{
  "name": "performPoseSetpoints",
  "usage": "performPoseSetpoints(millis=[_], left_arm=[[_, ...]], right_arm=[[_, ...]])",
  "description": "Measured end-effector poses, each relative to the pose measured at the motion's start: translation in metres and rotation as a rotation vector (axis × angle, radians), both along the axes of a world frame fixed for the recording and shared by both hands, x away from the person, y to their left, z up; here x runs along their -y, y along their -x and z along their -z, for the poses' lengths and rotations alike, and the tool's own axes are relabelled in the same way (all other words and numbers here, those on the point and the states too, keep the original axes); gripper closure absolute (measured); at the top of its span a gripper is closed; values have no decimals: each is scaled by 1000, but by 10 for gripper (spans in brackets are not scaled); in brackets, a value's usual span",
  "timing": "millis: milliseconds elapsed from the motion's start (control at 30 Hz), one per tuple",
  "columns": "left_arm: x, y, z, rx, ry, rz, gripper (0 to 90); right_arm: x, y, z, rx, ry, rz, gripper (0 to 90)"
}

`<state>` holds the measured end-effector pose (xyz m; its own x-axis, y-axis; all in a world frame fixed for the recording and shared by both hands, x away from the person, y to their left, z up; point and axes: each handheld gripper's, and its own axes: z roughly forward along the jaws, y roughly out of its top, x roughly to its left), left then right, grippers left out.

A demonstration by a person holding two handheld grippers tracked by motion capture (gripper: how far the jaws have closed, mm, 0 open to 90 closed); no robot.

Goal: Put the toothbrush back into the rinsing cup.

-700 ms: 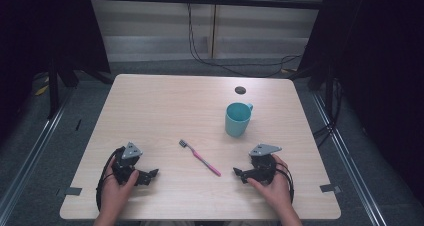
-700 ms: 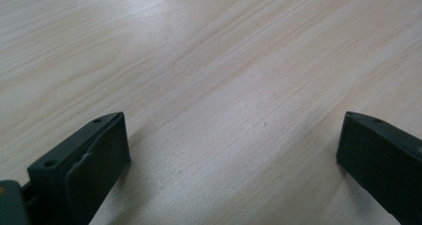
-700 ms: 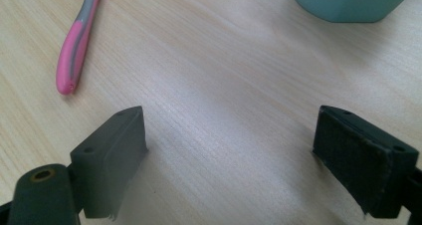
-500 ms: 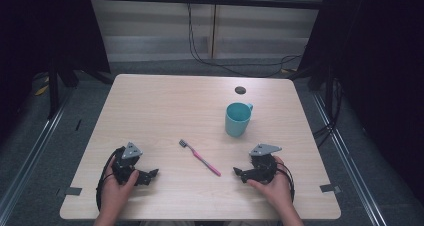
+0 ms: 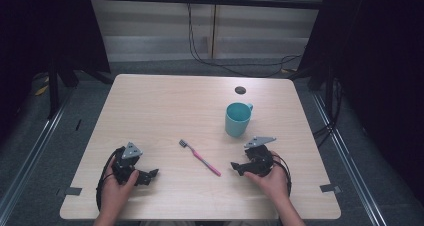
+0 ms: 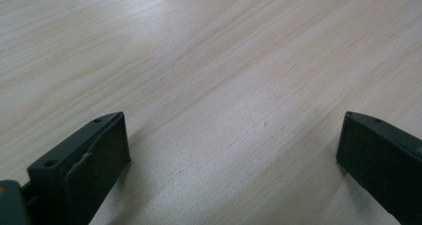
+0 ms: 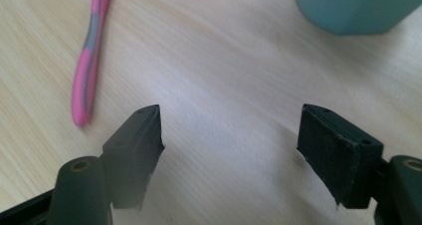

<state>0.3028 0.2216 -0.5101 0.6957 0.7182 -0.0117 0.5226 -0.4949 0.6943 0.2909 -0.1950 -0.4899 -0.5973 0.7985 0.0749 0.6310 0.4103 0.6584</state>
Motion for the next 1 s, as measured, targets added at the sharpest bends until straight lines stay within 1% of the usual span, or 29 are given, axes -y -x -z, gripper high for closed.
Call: performPoseSetpoints(millis=[33,100,133,167,200,333,400,433,500,567,633,667,700,767,800,833,867,967,1000], left_arm=[[0,0,0,0,0,0,0],[0,0,0,0,2,1,0],[0,0,0,1,2,2,0],[0,0,0,1,2,2,0],[0,0,0,1,2,2,0],[0,0,0,1,2,2,0],[0,0,0,1,2,2,0],[0,0,0,1,0,2,0],[0,0,0,0,0,2,0],[0,0,0,0,0,3,0],[0,0,0,0,-1,3,0],[0,0,0,0,0,2,0],[0,0,0,0,-1,3,0],[1,0,0,0,3,-1,0],[0,0,0,-1,2,0,0],[0,-1,0,1,0,3,0],[0,-1,0,1,0,3,0],[0,-1,0,2,0,3,0],[0,-1,0,1,-1,4,0]], right_arm=[[0,0,0,0,0,0,258],[-4,-5,-6,-17,4,-12,257],[-8,-10,-11,-46,15,-18,257],[-8,-10,-11,-46,15,-18,257],[-10,-12,-14,-59,28,-20,258],[-17,-20,-20,-107,53,-23,258],[-21,-23,-24,-109,63,-32,259],[-24,-24,-26,-122,60,-33,260],[-28,-27,-28,-130,63,-37,261],[-33,-30,-30,-133,77,-46,262],[-38,-32,-32,-139,80,-49,269],[-44,-35,-33,-145,82,-57,277],[-44,-35,-33,-145,82,-57,277],[-51,-39,-36,-165,82,-63,296],[-57,-41,-37,-171,90,-72,303],[-57,-41,-37,-171,90,-72,303],[-60,-43,-38,-169,99,-85,304],[-71,-47,-40,-173,110,-104,314],[-78,-49,-41,-171,116,-116,330]])
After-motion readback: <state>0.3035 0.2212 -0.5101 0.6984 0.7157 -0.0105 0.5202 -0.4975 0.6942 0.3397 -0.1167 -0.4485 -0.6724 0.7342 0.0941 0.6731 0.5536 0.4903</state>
